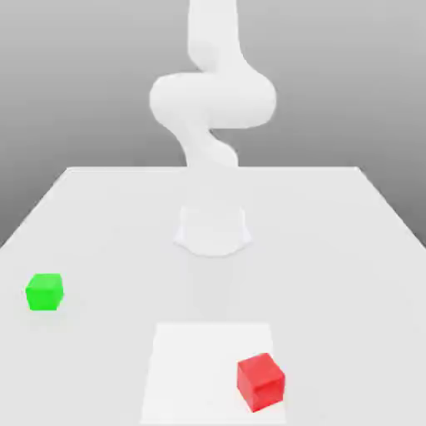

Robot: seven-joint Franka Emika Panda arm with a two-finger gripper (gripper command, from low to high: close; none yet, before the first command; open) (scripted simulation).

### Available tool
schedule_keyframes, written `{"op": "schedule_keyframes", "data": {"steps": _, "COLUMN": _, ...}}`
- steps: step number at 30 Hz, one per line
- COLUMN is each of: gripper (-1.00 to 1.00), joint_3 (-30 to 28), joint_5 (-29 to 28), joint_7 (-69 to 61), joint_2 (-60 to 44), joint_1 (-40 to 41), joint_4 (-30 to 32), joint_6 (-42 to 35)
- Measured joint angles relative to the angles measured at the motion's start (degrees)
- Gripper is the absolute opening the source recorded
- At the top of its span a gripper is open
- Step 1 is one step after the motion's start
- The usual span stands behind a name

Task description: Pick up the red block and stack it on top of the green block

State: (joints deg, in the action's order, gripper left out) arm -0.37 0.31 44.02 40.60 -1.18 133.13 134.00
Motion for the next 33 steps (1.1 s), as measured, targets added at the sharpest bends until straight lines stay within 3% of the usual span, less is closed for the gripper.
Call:
{"op": "schedule_keyframes", "data": {"steps": 23, "gripper": 0.00, "joint_3": 0.37, "joint_5": 0.04, "joint_7": -14.67, "joint_2": -48.10, "joint_1": -7.24, "joint_4": 12.43, "joint_6": 20.64}}
{"op": "schedule_keyframes", "data": {"steps": 28, "gripper": 0.00, "joint_3": 0.41, "joint_5": -0.38, "joint_7": -14.93, "joint_2": -58.47, "joint_1": -7.33, "joint_4": 11.60, "joint_6": 28.65}}
{"op": "schedule_keyframes", "data": {"steps": 29, "gripper": -1.00, "joint_3": 0.40, "joint_5": -0.37, "joint_7": -14.96, "joint_2": -60.11, "joint_1": -7.35, "joint_4": 11.37, "joint_6": 30.02}}
{"op": "schedule_keyframes", "data": {"steps": 33, "gripper": -1.00, "joint_3": 0.41, "joint_5": -0.42, "joint_7": -14.91, "joint_2": -60.11, "joint_1": -7.32, "joint_4": 11.36, "joint_6": 29.99}}
